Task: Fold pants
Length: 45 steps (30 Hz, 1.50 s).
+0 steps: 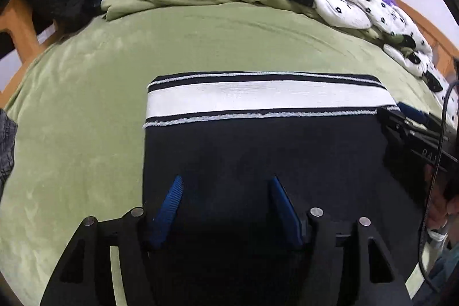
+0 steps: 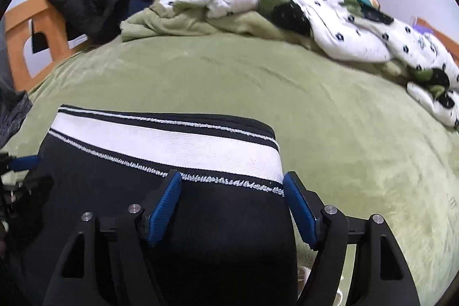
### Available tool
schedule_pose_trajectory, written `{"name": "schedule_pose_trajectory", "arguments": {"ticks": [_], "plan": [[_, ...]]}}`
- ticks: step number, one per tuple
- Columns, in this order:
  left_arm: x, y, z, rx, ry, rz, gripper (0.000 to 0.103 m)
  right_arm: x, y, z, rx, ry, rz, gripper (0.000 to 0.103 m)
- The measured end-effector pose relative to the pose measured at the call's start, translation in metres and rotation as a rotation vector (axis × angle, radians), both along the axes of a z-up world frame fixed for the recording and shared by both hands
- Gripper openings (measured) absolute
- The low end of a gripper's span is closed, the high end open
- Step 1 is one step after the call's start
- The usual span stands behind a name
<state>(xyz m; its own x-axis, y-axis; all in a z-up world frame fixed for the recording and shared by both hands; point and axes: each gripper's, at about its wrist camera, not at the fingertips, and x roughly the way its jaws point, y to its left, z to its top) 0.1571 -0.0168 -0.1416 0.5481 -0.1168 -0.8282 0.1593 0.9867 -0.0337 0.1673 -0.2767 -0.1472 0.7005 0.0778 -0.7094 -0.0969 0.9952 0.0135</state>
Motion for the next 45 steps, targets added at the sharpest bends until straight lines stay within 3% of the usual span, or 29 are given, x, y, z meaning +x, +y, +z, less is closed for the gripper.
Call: {"name": "schedule_pose_trajectory", "arguments": {"ticks": [3,8,10,17,25,30,32,36,38,41,45], "plan": [[0.003,0.008,0.0,-0.024,0.009,0.03,0.065,0.0,-0.007,-0.002,0.039,0.023,-0.005,0.073],[0.0,0.014,-0.004,-0.036,0.024,0.038,0.068,0.004,-0.031,-0.012,0.249,0.131,-0.043,0.075],[-0.002,0.015,-0.005,-0.03,0.024,0.035,0.069,0.001,-0.031,-0.013,0.265,0.143,-0.054,0.075],[-0.01,0.012,-0.004,0.001,0.026,0.025,0.071,-0.027,-0.006,0.001,-0.002,0.067,-0.003,0.075],[-0.019,0.012,-0.001,0.01,0.044,0.026,0.07,-0.03,-0.027,0.002,0.066,0.104,-0.002,0.075],[-0.058,-0.005,0.007,0.041,-0.014,-0.114,0.068,-0.043,-0.023,0.006,0.095,0.106,0.038,0.075],[-0.075,-0.015,0.002,0.024,0.006,-0.169,0.068,-0.051,-0.018,0.004,0.106,0.118,0.056,0.075],[-0.099,-0.031,-0.003,0.092,-0.039,-0.185,0.069,-0.063,-0.008,0.003,0.025,0.091,0.087,0.075],[-0.1,-0.03,-0.001,0.104,-0.035,-0.202,0.069,-0.066,-0.013,0.002,0.033,0.108,0.092,0.075],[-0.093,-0.018,0.009,0.069,0.004,-0.184,0.071,-0.067,-0.022,0.007,0.043,0.127,0.072,0.075],[-0.08,0.01,0.025,0.038,-0.033,-0.077,0.071,-0.07,-0.03,0.027,0.002,0.044,0.029,0.073]]}}
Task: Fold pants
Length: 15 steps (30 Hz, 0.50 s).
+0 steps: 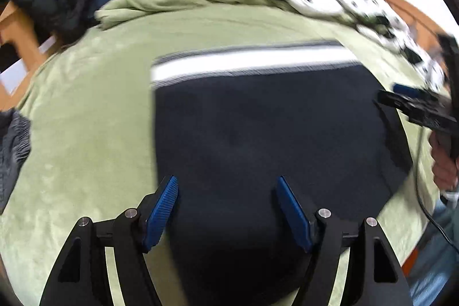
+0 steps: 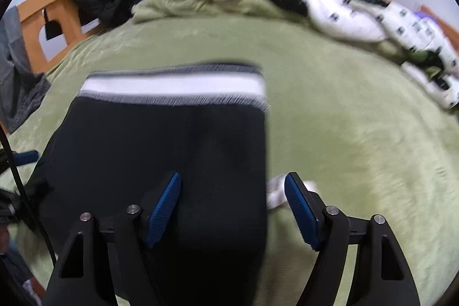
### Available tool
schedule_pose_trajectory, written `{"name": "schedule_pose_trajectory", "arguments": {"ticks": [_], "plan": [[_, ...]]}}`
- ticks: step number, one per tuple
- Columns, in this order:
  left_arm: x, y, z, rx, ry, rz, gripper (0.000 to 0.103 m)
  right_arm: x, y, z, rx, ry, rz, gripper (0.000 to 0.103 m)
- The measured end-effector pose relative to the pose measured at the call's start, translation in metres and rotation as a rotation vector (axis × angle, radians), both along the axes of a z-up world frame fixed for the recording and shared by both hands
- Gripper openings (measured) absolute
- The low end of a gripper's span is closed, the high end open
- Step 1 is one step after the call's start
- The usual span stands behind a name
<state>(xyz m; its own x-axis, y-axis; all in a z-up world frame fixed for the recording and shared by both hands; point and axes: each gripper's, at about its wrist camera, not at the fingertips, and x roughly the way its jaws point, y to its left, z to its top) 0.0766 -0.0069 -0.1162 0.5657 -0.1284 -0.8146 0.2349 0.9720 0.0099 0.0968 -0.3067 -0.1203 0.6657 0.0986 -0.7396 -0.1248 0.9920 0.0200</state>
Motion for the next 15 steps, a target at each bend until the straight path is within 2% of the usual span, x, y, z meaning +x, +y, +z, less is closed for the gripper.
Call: {"name": "schedule_pose_trajectory", "arguments": {"ticks": [3,5,7,8,11,13,15], "plan": [[0.013,0.019,-0.003,-0.039,0.03,0.084,0.069,0.004,-0.008,0.007,0.034,-0.027,-0.039,0.073],[0.022,0.025,-0.015,-0.07,0.094,0.11,0.069,0.011,-0.008,0.001,0.042,0.01,-0.038,0.073],[0.028,0.026,-0.032,-0.067,0.159,0.116,0.069,0.016,-0.002,-0.007,-0.002,0.042,-0.037,0.072],[0.026,0.025,-0.033,-0.065,0.148,0.11,0.071,0.018,0.002,-0.012,-0.051,0.048,-0.025,0.072],[0.028,0.024,-0.025,-0.011,0.106,0.087,0.071,0.019,0.001,-0.01,-0.086,-0.004,-0.044,0.072],[0.032,0.029,-0.016,0.004,0.052,0.105,0.069,0.023,-0.005,-0.006,-0.055,-0.011,-0.075,0.072],[0.039,0.032,-0.01,-0.015,0.034,0.128,0.069,0.031,-0.011,-0.002,0.006,-0.016,-0.098,0.072]]}}
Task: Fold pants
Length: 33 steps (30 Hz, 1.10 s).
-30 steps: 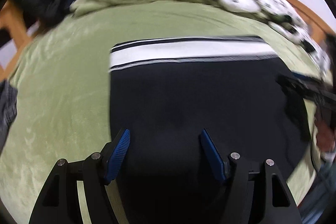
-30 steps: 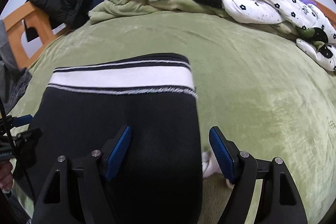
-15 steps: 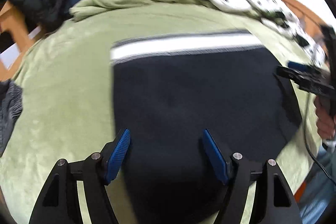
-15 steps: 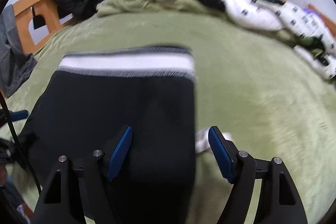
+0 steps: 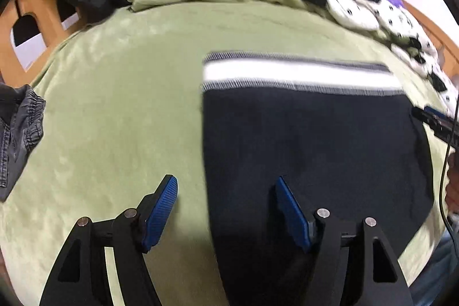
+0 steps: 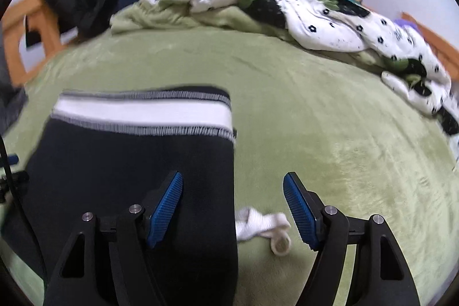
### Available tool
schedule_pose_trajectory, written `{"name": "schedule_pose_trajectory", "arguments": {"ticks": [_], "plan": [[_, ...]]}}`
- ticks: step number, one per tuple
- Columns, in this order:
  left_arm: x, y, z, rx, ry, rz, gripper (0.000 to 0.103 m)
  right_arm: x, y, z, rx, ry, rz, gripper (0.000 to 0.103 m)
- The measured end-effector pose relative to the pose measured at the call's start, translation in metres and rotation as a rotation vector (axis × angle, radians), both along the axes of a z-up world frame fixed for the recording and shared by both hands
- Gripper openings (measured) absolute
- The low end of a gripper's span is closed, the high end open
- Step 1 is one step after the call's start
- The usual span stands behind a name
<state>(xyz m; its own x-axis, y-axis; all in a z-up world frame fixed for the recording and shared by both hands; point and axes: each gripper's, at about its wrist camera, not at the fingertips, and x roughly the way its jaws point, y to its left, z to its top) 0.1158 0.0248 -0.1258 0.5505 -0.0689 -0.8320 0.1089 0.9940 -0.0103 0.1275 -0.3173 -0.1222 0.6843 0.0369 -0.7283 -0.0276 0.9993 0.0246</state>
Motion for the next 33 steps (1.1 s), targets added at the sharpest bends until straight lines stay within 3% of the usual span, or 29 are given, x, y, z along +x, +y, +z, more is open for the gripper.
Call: {"name": "schedule_pose_trajectory", "arguments": {"ticks": [7,13,17,24,28,33], "plan": [[0.039,0.01,0.005,-0.058,-0.011,0.056,0.069,0.022,-0.003,0.0,0.04,-0.08,-0.044,0.065],[0.053,0.006,-0.027,-0.075,0.072,0.08,0.07,0.042,-0.009,-0.017,0.089,-0.008,-0.07,0.061],[0.052,0.012,-0.023,-0.082,0.088,0.083,0.071,0.037,-0.011,-0.013,0.08,0.016,-0.073,0.062],[0.024,0.004,-0.025,-0.082,0.106,0.043,0.07,0.005,-0.009,-0.011,0.091,0.107,-0.011,0.062],[-0.002,0.002,-0.025,-0.093,0.113,0.046,0.07,-0.014,-0.003,-0.014,0.074,0.091,-0.002,0.062],[-0.031,0.013,-0.028,-0.217,0.157,0.12,0.07,-0.038,-0.012,-0.014,0.189,0.134,-0.043,0.062]]}}
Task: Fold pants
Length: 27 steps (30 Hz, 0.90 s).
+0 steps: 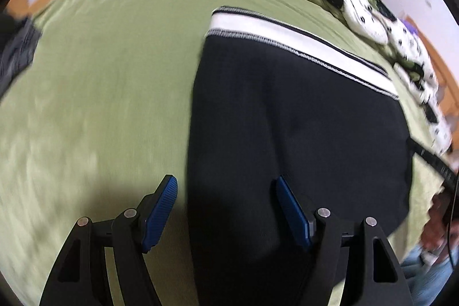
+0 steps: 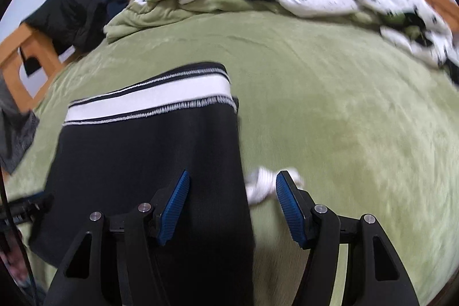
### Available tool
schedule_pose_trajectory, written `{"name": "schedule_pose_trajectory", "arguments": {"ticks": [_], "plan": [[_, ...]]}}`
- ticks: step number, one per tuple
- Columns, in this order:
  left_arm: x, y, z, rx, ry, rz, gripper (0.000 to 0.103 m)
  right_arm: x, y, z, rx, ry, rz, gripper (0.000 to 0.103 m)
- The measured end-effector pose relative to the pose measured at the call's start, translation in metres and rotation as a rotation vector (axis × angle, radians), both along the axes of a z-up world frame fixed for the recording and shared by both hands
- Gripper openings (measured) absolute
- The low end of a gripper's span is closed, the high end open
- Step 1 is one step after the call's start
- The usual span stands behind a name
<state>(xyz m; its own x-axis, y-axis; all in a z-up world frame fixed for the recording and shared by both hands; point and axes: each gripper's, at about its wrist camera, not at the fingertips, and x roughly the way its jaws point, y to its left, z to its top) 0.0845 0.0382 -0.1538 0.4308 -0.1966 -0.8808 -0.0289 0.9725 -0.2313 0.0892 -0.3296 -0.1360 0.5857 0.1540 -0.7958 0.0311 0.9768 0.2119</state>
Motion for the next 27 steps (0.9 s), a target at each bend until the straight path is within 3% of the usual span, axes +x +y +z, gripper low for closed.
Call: {"name": "schedule_pose_trajectory", "arguments": {"ticks": [2,9,14,17,22,25,27], "plan": [[-0.01,0.001,-0.002,-0.022,0.004,0.029,0.07,-0.014,0.003,-0.002,0.024,0.028,0.023,0.062],[-0.043,-0.006,0.004,0.002,-0.041,0.054,0.07,-0.076,0.028,-0.009,-0.032,0.056,0.066,0.062],[-0.071,-0.006,0.01,-0.035,-0.049,0.053,0.069,-0.119,0.038,0.01,-0.075,-0.007,0.087,0.062],[-0.091,-0.011,0.023,0.002,-0.095,0.058,0.069,-0.135,0.036,0.025,-0.068,-0.037,0.074,0.062],[-0.126,-0.032,0.05,0.18,-0.208,0.039,0.069,-0.163,0.036,0.046,-0.052,-0.087,0.078,0.062],[-0.138,-0.037,0.061,0.153,-0.204,0.023,0.069,-0.179,0.037,0.053,-0.063,-0.119,0.072,0.064],[-0.149,-0.041,0.069,0.137,-0.191,0.014,0.069,-0.188,0.04,0.06,-0.062,-0.132,0.09,0.073]]}}
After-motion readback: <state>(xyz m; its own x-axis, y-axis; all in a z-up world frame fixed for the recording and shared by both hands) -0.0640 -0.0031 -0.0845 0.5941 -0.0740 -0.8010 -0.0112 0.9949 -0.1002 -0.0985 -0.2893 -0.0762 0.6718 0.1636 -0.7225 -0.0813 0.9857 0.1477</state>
